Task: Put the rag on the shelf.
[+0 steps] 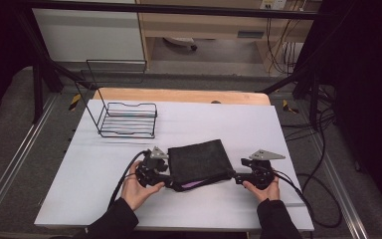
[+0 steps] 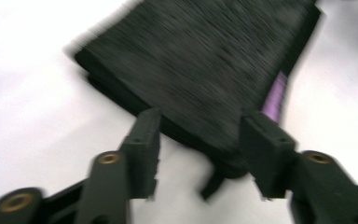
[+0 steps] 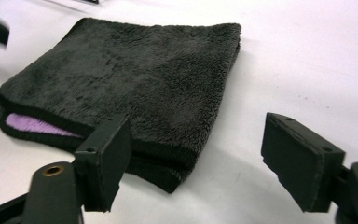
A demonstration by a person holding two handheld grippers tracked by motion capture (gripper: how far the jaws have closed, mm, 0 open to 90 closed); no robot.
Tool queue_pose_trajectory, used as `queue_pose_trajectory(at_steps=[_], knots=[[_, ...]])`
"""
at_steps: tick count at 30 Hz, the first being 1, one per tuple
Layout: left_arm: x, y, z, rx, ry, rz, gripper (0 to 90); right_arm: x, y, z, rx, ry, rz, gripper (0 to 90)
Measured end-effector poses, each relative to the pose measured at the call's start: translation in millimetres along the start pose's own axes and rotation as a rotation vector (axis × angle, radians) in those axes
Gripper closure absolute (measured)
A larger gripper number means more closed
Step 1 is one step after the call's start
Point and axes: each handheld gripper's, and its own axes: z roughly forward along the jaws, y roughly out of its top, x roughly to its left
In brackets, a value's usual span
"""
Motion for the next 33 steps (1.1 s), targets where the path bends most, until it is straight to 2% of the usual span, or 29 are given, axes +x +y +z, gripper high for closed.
queue_pose_trajectory(at_steps=[1,2,3,4,5,6,12,15,18,19,20,21,25,27,33], knots=[[5.7,4.0,0.0,-0.012,0.022,0.006,41.5,-0.2,0.3,1.3,0.001,-0.002,0.006,26.2],[17.8,12.4,4.6,-0.011,0.054,0.005,38.8,-0.2,0.7,3.0,0.003,-0.01,0.007,26.5],[24.4,16.6,8.4,-0.002,0.064,0.005,36.6,0.2,1.5,4.7,0.007,-0.019,0.002,27.4],[24.4,16.6,8.4,-0.002,0.064,0.005,34.4,1.2,2.2,6.2,0.015,-0.025,0.005,28.7],[35.9,23.0,17.6,-0.003,0.083,-0.01,33.6,2.0,2.8,7.9,0.014,-0.025,0.004,29.7],[35.9,23.0,17.6,-0.003,0.083,-0.01,34.1,2.7,3.4,9.5,0.017,-0.03,0.004,31.2],[56.4,30.8,45.5,0.006,0.127,-0.008,38.4,4.1,3.7,15.7,0.033,-0.049,0.031,39.1],[62.0,28.8,53.3,0.006,0.1,-0.035,44.2,4.1,2.1,19.2,0.061,-0.064,0.03,45.6],[64.1,27.5,56.8,0.012,0.074,-0.043,47.0,4.0,1.3,20.9,0.07,-0.07,0.028,49.5],[63.9,27.6,56.9,0.013,0.065,-0.046,52.0,4.0,1.0,21.8,0.074,-0.07,0.033,50.6],[63.5,27.6,57.0,0.015,0.06,-0.046,52.0,4.4,0.5,23.1,0.082,-0.072,0.038,52.7],[63.2,27.2,57.5,0.021,0.05,-0.038,57.7,4.7,-0.6,25.7,0.096,-0.072,0.048,55.5],[63.0,26.6,58.1,0.031,0.026,-0.044,62.3,6.0,-1.5,25.9,0.107,-0.066,0.061,59.6],[63.8,26.4,57.7,0.037,0.0,-0.054,70.5,7.2,-1.8,25.8,0.114,-0.052,0.075,64.7],[63.4,27.0,55.0,0.047,-0.023,-0.074,81.8,8.2,-2.9,27.2,0.114,-0.028,0.094,72.0]])
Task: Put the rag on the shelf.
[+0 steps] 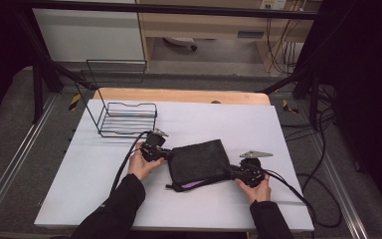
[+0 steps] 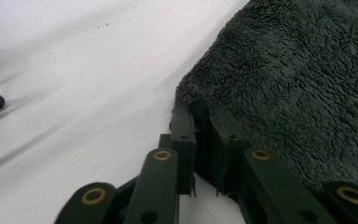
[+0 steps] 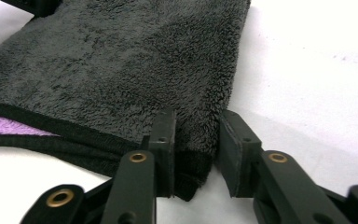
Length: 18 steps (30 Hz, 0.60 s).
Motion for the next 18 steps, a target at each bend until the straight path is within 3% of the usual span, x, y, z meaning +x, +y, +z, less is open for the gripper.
queue_pose_trajectory(at_steps=[6,12,18], knots=[[-3.5,-0.1,-6.9,0.0,0.006,-0.018,83.7,-1.8,2.9,-0.8,0.007,0.026,0.003,81.9],[-10.7,-5.8,-25.4,-0.028,-0.009,-0.007,84.0,1.7,13.0,1.0,0.031,0.002,-0.039,83.8],[-20.8,-19.3,-42.7,-0.042,-0.017,0.0,84.0,1.0,25.1,4.0,0.038,0.01,-0.067,84.0]])
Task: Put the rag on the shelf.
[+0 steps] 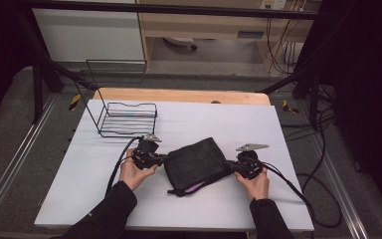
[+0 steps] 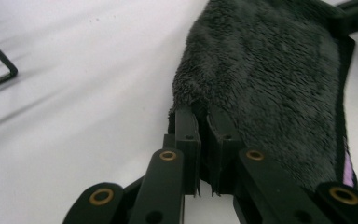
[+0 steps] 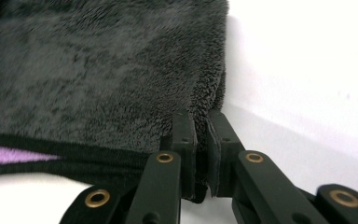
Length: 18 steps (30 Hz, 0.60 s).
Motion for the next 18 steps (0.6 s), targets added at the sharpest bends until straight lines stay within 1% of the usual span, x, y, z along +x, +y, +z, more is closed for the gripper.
queue_pose_trajectory(at_steps=[1,2,3,4,5,6,7,8,9,10,11,12,16,17,18], knots=[[-2.2,-2.6,-2.7,-0.004,0.002,0.002,83.9,0.1,2.7,1.4,0.001,0.0,-0.015,84.0],[-4.5,-5.5,-5.4,-0.006,0.006,0.004,83.9,0.1,2.7,1.4,0.001,0.0,-0.015,84.0],[-8.7,-11.8,-10.3,-0.017,0.012,0.005,83.9,0.6,8.3,5.0,0.009,-0.001,-0.034,84.0],[-8.7,-11.8,-10.3,-0.017,0.012,0.005,83.9,0.9,10.9,7.5,0.013,-0.002,-0.047,84.0],[-10.5,-15.1,-12.7,-0.012,0.006,0.005,83.9,1.4,13.5,10.0,0.016,-0.004,-0.058,84.0],[-14.2,-22.4,-16.4,-0.017,0.003,0.0,83.9,1.9,15.8,12.4,0.017,-0.003,-0.072,84.0],[-16.5,-26.1,-18.0,-0.019,0.004,-0.009,83.9,2.4,17.9,14.8,0.018,-0.002,-0.081,84.0],[-16.5,-26.1,-18.0,-0.019,0.004,-0.009,83.9,3.1,19.8,17.0,0.019,0.0,-0.091,84.0],[-20.0,-33.0,-21.9,-0.02,0.004,-0.012,83.9,3.9,21.3,19.0,0.019,0.002,-0.101,84.0],[-20.0,-33.0,-21.9,-0.02,0.004,-0.012,83.9,4.5,22.5,21.0,0.02,0.003,-0.114,84.0],[-22.7,-36.4,-23.3,-0.02,-0.001,-0.014,83.9,4.5,22.5,21.0,0.02,0.003,-0.114,84.0],[-25.7,-40.3,-25.2,-0.018,-0.002,-0.012,83.9,6.6,24.2,25.5,0.021,0.006,-0.131,83.9],[-31.4,-46.3,-25.7,-0.022,0.013,-0.003,83.3,7.1,24.0,28.8,0.018,0.011,-0.134,81.9],[-30.0,-46.1,-25.5,-0.019,0.015,0.003,82.8,6.9,23.8,28.3,0.01,0.006,-0.134,79.0],[-28.6,-45.7,-25.4,-0.013,0.014,0.0,79.1,9.2,23.3,22.7,-0.022,-0.006,-0.138,68.0]])
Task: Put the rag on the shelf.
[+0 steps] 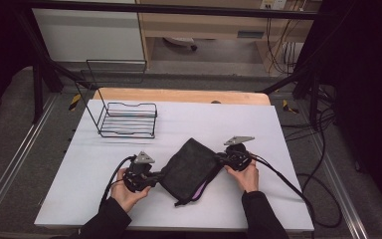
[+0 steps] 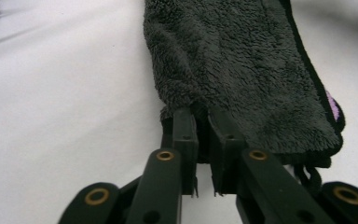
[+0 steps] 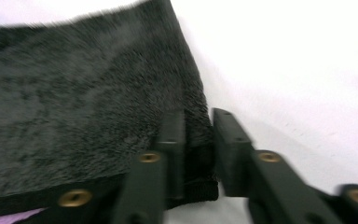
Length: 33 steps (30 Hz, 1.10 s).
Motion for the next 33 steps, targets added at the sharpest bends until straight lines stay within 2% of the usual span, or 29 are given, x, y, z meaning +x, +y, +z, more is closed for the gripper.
queue_pose_trajectory(at_steps=[1,2,3,4,7,10,11,12,13,14,16,17,19,20,21,23,26,29,33], knots=[[1.6,0.3,-0.5,-0.001,0.001,0.001,79.1,0.0,0.0,0.0,0.0,0.0,0.0,68.0],[3.9,1.2,-2.6,-0.004,0.009,0.004,76.3,1.4,-0.2,-2.9,-0.016,-0.001,0.0,61.9],[6.0,2.3,-4.5,-0.007,0.018,0.017,68.1,6.2,-1.1,-13.0,-0.054,-0.002,0.003,51.6],[7.7,3.6,-5.8,-0.007,0.022,0.019,64.2,8.6,-1.7,-16.5,-0.062,-0.005,0.007,47.5],[17.2,10.5,-7.4,-0.023,0.038,0.028,59.0,15.3,-5.1,-24.0,-0.078,-0.003,0.016,44.1],[26.5,17.8,0.1,-0.02,0.038,0.037,55.4,28.9,-13.0,-32.0,-0.081,0.015,0.034,38.3],[29.8,19.4,5.4,-0.005,0.031,0.038,54.2,32.1,-15.1,-33.5,-0.082,0.023,0.036,36.8],[34.0,20.2,13.0,0.027,0.011,0.042,53.9,41.9,-21.8,-37.0,-0.086,0.038,0.04,35.3],[34.0,20.2,13.0,0.027,0.011,0.042,53.9,41.9,-21.8,-37.0,-0.086,0.038,0.04,35.3],[35.9,19.3,18.1,0.043,0.0,0.045,55.1,49.7,-28.3,-37.6,-0.074,0.047,0.039,33.7],[36.2,17.3,23.2,0.055,-0.009,0.048,56.8,52.1,-30.7,-37.3,-0.069,0.048,0.037,33.3],[36.4,15.6,24.8,0.055,-0.029,0.049,63.6,58.5,-36.8,-34.4,-0.05,0.056,0.034,33.6],[36.1,13.6,25.7,0.073,-0.056,0.064,67.6,62.2,-40.6,-29.9,-0.036,0.057,0.037,34.7],[35.4,12.9,26.4,0.083,-0.057,0.074,67.6,62.2,-40.6,-29.9,-0.036,0.057,0.037,34.7],[34.6,11.9,26.6,0.086,-0.059,0.091,67.7,63.3,-41.5,-28.3,-0.033,0.059,0.049,35.3],[34.5,11.0,26.2,0.089,-0.063,0.091,71.4,66.9,-42.7,-24.0,-0.049,0.074,0.095,37.2],[34.3,10.1,26.2,0.094,-0.078,0.081,77.2,69.7,-44.0,-22.8,-0.054,0.082,0.115,37.5],[31.8,10.4,24.8,0.1,-0.071,0.081,82.4,76.6,-45.9,-20.0,-0.044,0.085,0.1,37.9],[27.7,9.8,20.0,0.099,-0.052,0.065,84.3,85.9,-46.3,-17.0,-0.032,0.094,0.086,39.3]])
